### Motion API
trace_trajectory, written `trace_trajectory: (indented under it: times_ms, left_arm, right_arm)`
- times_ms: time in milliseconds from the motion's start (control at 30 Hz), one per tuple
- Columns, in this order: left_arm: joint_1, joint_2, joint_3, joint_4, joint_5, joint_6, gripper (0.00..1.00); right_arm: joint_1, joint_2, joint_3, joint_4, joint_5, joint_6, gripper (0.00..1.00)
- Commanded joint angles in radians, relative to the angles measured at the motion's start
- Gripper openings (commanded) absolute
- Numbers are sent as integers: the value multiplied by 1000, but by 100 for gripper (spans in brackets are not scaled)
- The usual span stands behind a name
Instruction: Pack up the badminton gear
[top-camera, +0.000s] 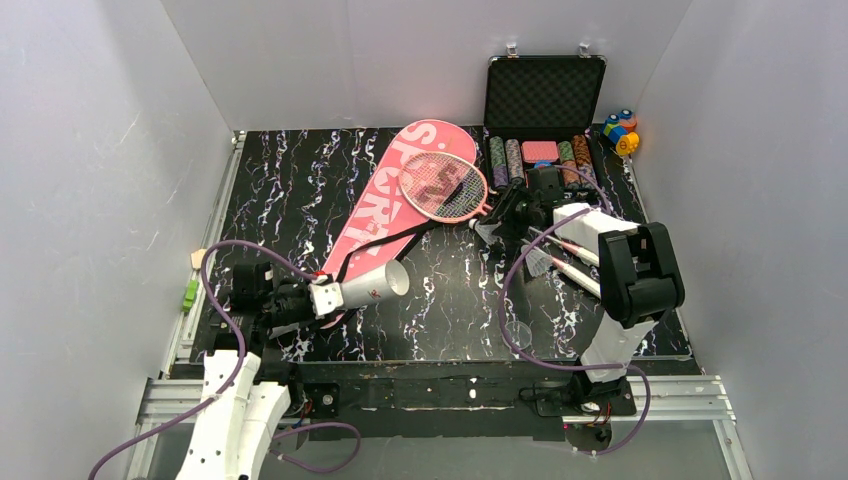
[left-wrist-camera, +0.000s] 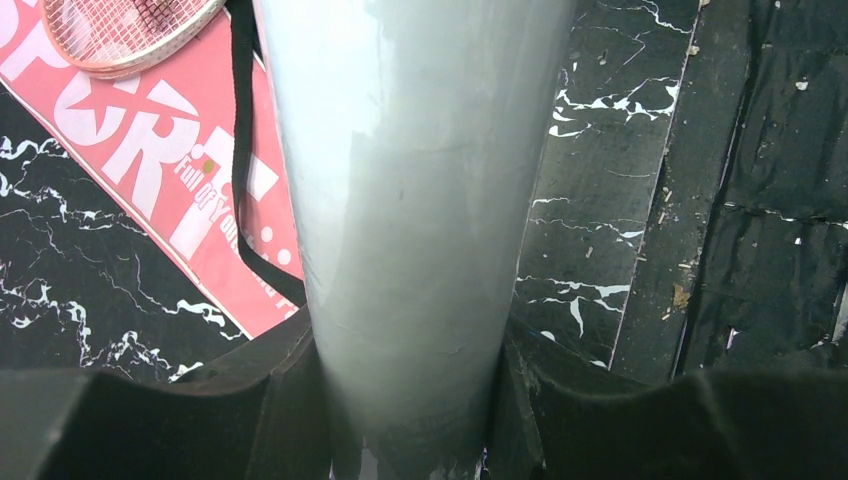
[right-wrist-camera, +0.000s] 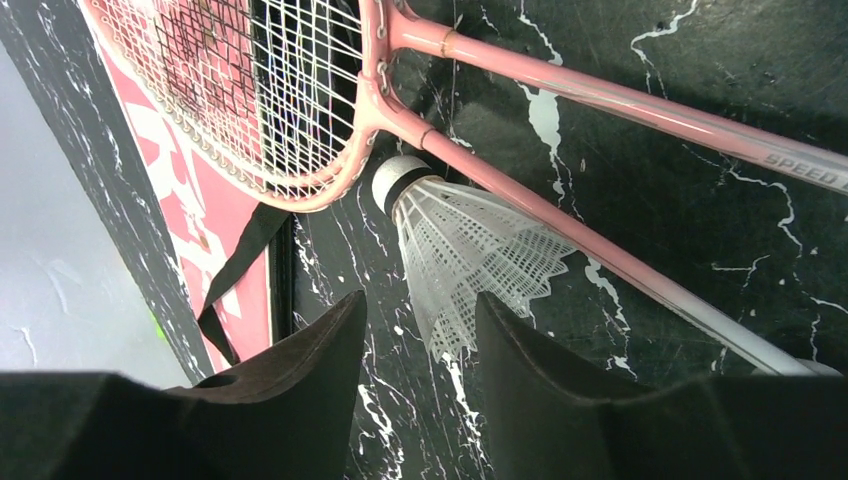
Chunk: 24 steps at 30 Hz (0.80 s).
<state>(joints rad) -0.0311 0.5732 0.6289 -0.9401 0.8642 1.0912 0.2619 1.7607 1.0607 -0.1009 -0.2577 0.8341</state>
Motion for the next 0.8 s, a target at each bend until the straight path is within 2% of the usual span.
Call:
trace_trajectory:
  times_ms: [0,67,267,467,567,767]
  left_arm:
    - [-1,0,-18,-1,23,-31,8]
    - [-1,0,-18,4,21,-39,8]
    - [0,1,-18,15,12,-61,8]
    - [0,5,-19,29,16,-74,8]
    - [-1,14,-13,26,16,-82,8]
    - [0,23,-16,6,15,-57,8]
  right_arm:
    - [13,-4,40,54,2,22,48]
    - [17,-5,36,60,8,22,39]
    - [34,-57,25,39,22,1,1]
    - [98,-253,-36,-14,25,-49,1]
    - [184,-408,-82,-38,11,-98,1]
    - [394,-670,-56,-249,-16,-179,1]
